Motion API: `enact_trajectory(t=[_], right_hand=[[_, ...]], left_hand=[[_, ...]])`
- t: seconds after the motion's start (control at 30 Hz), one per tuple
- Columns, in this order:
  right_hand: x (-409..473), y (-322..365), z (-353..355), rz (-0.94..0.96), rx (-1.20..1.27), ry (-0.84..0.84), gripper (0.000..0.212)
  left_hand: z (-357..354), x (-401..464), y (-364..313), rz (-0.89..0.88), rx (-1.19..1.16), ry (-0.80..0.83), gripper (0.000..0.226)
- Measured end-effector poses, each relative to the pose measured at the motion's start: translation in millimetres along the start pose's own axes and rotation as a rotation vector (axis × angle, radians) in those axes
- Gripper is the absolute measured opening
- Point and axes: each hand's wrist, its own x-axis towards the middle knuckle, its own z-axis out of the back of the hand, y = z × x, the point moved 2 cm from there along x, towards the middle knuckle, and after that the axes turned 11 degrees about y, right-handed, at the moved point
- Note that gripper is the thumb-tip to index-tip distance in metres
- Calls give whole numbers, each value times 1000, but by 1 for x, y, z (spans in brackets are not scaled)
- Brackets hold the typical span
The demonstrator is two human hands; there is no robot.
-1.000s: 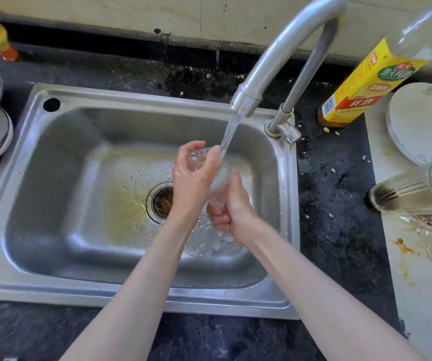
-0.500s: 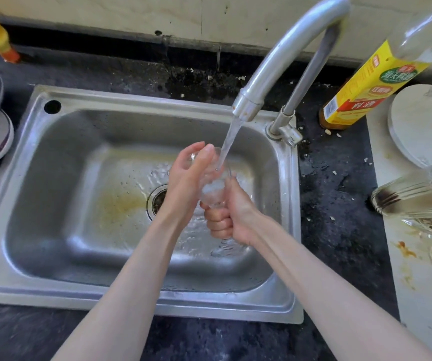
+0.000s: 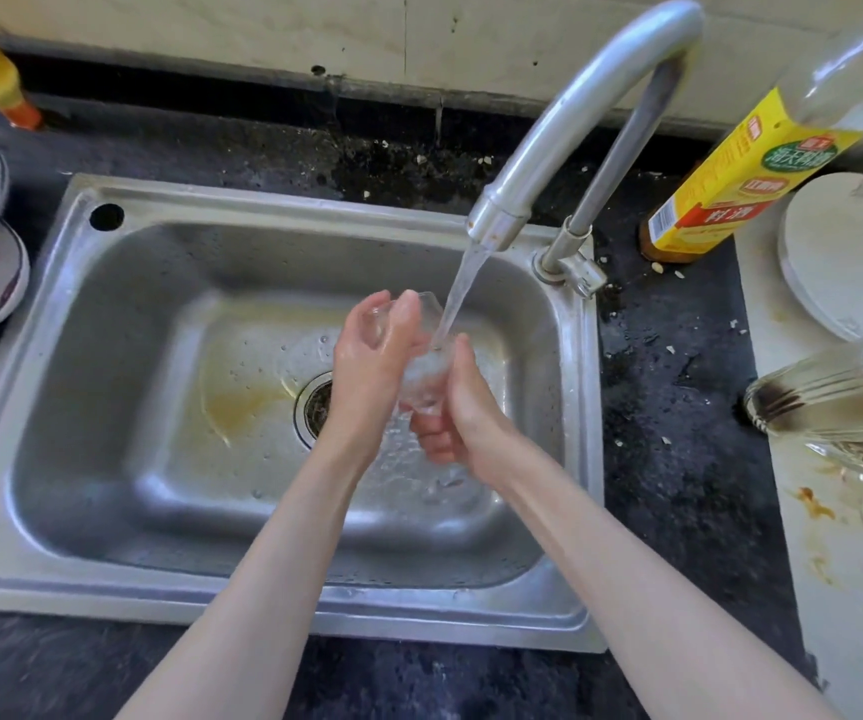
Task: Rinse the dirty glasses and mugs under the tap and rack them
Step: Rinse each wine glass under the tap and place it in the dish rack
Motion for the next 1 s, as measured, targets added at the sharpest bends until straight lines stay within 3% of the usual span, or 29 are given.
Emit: enact_trajectory(t=[0.07,0.13,0.2,0.27,0.33,0.4,0.5,0.67,0.8,0.87,1.0], right_hand=[[-2,3,-5,158,-459,-314,79],[-1,-2,-5,269,-588,-442,81],[4,-7,-4,253,-335,-296,87],[4,-8,-5,63,43,-30,79],[2,-6,-2,13,150,47,75],[6,-10,4,134,24,-112,73],[10,-10,9,304,-86,-327,68],[4,-8,28,347,-49,-385,65],[5,-3,36,371,-46,-342,76],[6,-5,37,393,-92,-303,85],[1,-3,44,412,-197,-325,72]], left_hand=[[-4,-4,-2,1,99,-118,64],[-5,-3,-3,7,-2,-172,70],[-3,3,-5,75,-152,-182,60],[1,6,-8,142,-355,-69,53],[0,3,-11,118,-401,51,41],[-1,0,-12,41,-354,60,29],[-4,-3,-16,-27,-327,45,30],[-7,-12,-18,-14,-183,268,33],[-2,-20,-19,4,-107,390,40],[1,-22,-22,12,-107,421,35],[7,-25,-31,-19,-14,314,27]])
